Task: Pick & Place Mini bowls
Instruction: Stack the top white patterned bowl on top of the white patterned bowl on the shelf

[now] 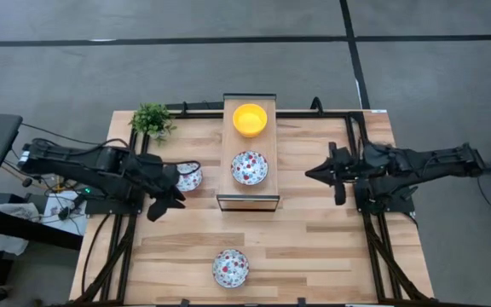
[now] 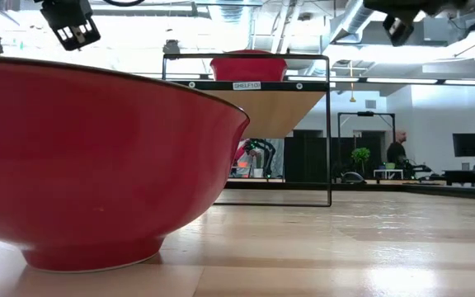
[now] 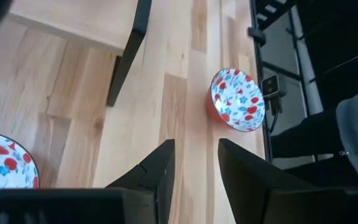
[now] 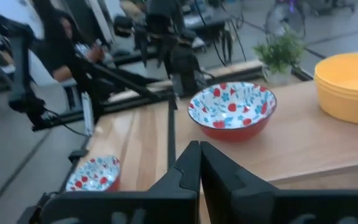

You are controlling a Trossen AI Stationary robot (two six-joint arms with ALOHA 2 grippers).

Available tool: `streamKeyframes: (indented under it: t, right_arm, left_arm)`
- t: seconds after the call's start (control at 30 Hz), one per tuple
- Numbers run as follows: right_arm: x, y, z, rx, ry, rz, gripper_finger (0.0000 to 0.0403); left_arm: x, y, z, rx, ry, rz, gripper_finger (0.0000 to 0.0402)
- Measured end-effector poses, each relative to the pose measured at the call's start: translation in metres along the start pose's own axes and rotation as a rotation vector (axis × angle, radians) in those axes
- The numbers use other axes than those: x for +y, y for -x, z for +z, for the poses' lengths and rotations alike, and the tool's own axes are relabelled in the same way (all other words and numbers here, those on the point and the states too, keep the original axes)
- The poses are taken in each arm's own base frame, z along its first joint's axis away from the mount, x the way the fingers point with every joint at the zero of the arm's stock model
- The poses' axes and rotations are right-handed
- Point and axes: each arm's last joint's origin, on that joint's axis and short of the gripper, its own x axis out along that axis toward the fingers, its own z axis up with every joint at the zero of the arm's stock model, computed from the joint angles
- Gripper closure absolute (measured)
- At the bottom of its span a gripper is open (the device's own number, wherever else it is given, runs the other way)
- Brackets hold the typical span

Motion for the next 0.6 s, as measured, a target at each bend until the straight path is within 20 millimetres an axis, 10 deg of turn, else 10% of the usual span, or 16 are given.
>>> streamKeyframes:
  t: [0.6]
  right_arm:
    - [-0.014, 0.033, -0.068, -0.38, -0.012, 0.197, 0.0403]
  left_arm:
    - [0.026, -0.019, 0.013, 0.086, 0.116, 0.136, 0.028]
